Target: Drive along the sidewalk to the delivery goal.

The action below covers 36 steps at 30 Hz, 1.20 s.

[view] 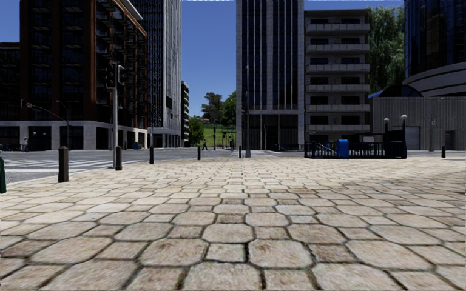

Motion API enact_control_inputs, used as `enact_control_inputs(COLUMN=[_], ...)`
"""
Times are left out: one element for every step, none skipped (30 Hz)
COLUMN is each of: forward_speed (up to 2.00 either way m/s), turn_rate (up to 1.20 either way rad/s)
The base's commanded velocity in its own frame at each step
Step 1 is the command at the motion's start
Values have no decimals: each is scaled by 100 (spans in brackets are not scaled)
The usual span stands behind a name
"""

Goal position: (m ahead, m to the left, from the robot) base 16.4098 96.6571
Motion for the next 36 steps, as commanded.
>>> enact_control_inputs(forward_speed=[200, 200, 200, 200, 200, 200, 200, 200, 200, 200, 200, 200, 200, 200, 200, 200, 200, 200, 200, 200, 200, 200, 200, 200, 200, 200, 200, 200, 200, 200, 200, 200, 200, 200, 200, 200], turn_rate=[0, 0, 0, 0, 0, 0, 0, 0, 0, 0, 0, 0, 0, 0, 0, 0, 0, 0, 0, 0, 0, 0, 0, 0, 0, 0, 0, 0, 0, 0, 0, 0, 0, 0, 0, 0])
